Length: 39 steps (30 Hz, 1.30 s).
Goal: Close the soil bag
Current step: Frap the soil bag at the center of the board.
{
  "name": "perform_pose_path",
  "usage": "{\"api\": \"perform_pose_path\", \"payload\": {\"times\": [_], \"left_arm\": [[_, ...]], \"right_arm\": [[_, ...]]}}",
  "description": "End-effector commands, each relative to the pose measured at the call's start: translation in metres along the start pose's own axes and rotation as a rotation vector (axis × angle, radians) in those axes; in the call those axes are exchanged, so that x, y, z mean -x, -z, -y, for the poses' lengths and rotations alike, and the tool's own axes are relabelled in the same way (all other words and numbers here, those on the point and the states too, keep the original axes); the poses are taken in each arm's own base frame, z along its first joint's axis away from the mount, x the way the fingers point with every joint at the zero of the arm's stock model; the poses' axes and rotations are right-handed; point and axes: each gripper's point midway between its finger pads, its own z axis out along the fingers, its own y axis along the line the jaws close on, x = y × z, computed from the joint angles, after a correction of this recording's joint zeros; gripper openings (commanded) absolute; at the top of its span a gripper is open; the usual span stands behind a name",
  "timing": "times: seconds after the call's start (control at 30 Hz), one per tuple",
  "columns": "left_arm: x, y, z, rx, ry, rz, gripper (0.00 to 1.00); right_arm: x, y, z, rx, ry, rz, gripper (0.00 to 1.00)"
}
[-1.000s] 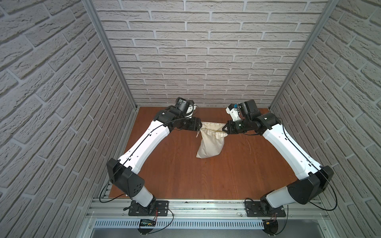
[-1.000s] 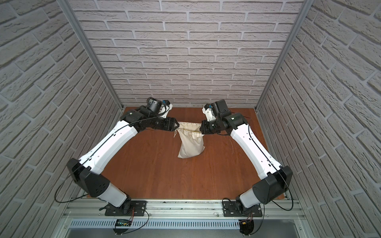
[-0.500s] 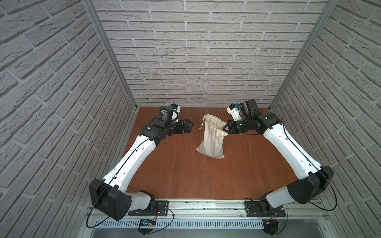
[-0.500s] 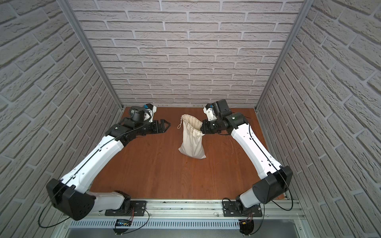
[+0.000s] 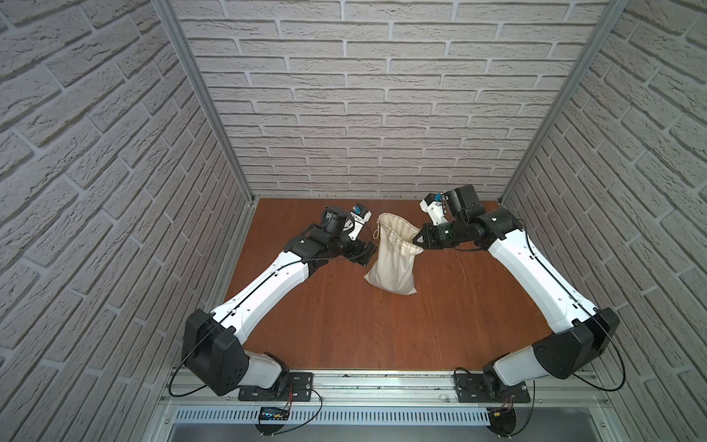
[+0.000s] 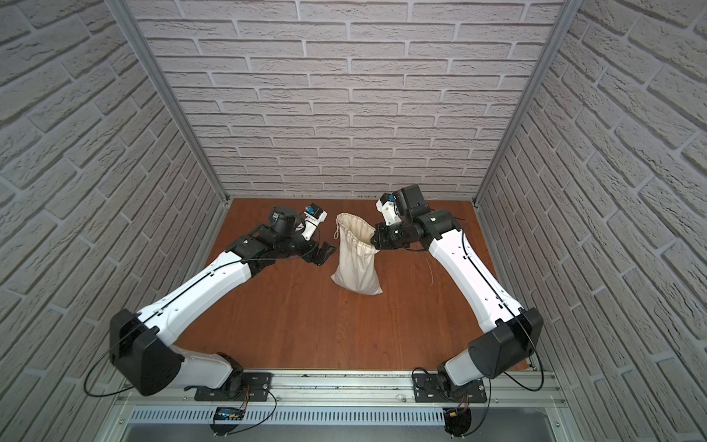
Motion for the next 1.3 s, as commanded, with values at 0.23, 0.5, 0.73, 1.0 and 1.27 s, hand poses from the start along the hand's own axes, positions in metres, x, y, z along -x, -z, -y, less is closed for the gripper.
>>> {"api": "perform_pose_path", "payload": {"times": [0.23,0.5,0.73,1.0,1.27], "left_arm": [[0.017,-0.022,-0.005,-0.002,-0.124,0.088,0.96],[0.041,-0.026,-0.010,0.010,-0.144,0.179,0.96],[0.050,-0.036,-0.019,0.038,-0.146,0.194,0.91],[0.049,-0.037,-0.009,-0.022,-0.166,0.182,0.81],[0.051,-0.023,-0.003,-0.057,-0.185,0.199,0.75]], "right_arm": [[0.004,0.016,-0.016,0.045,0.041,0.051,0.03],[0.003,0.018,-0.020,0.048,0.043,0.059,0.03],[0.001,0.022,-0.021,0.043,0.046,0.062,0.03],[0.000,0.023,-0.019,0.030,0.053,0.059,0.03],[-0.001,0.024,-0.017,0.024,0.058,0.061,0.03]]}}
